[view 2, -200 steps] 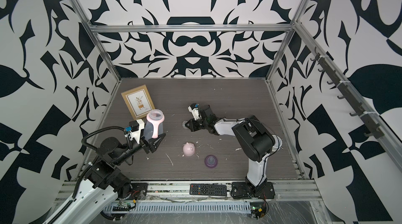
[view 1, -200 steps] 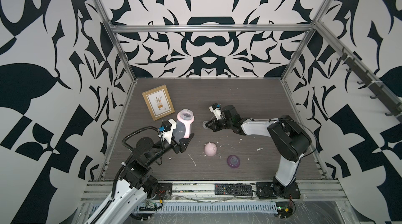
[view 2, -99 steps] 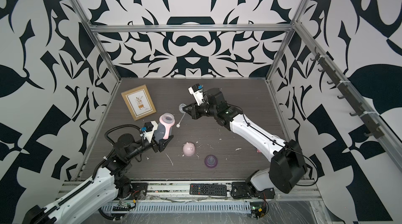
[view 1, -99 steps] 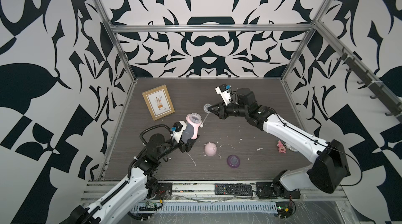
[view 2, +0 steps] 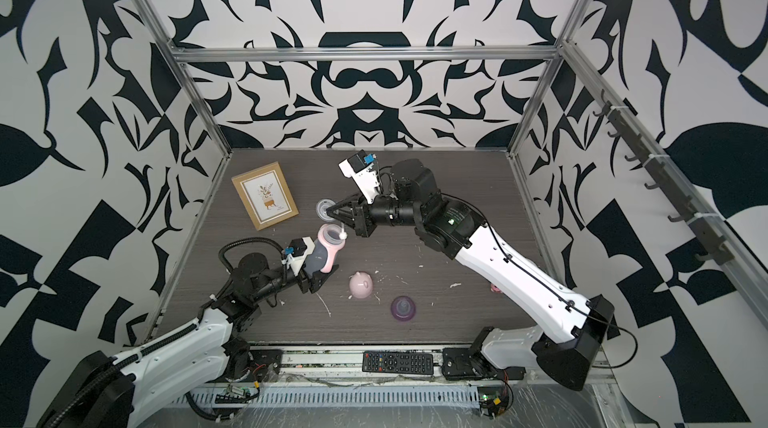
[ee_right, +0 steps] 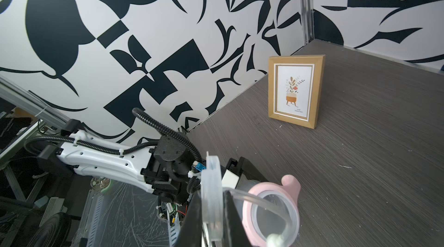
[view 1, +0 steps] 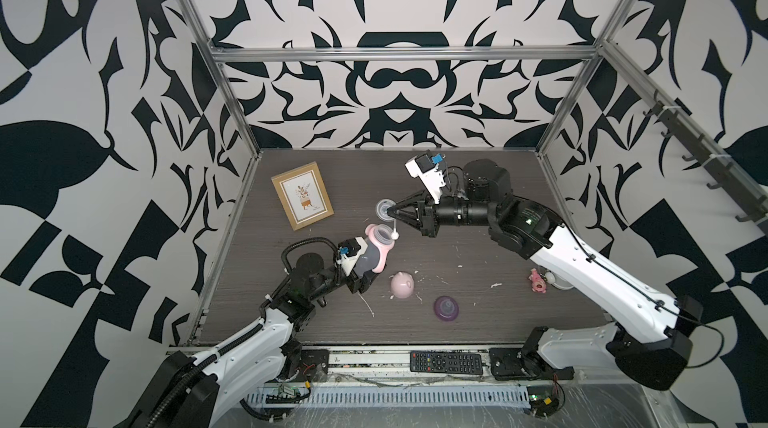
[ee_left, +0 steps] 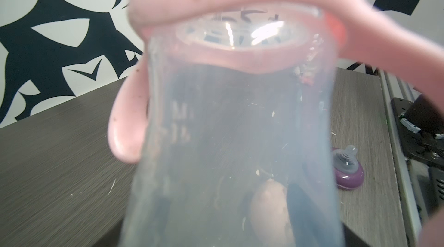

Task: Assemble the baby bottles
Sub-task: Pick up the straw from the center of the board, then place the straw into the baby bottle.

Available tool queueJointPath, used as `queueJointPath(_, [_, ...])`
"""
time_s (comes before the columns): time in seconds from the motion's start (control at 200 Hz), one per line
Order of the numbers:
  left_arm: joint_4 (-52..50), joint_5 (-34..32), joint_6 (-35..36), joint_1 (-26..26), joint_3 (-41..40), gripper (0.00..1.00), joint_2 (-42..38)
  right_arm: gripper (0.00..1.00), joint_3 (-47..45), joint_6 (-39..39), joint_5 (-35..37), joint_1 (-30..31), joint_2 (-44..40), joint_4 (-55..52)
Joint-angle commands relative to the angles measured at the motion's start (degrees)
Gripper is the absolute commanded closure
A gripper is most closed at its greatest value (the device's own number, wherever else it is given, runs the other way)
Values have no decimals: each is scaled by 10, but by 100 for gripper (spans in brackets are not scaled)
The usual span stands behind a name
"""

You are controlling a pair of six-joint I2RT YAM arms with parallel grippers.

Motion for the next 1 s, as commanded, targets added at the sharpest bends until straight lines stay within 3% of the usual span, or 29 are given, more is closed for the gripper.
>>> queueJointPath(0.0, [43,29,13,0,-4,82,-12,97,22,-6,9,12,-8,-1])
queueJointPath(0.355, [1,25,18,-1,-16,82,-62,99,33,1,7,30,-4,17])
queueJointPath(1.0, [-12,12,25,-1,-10,82,-64,100,49,2,-2,38,-6,39])
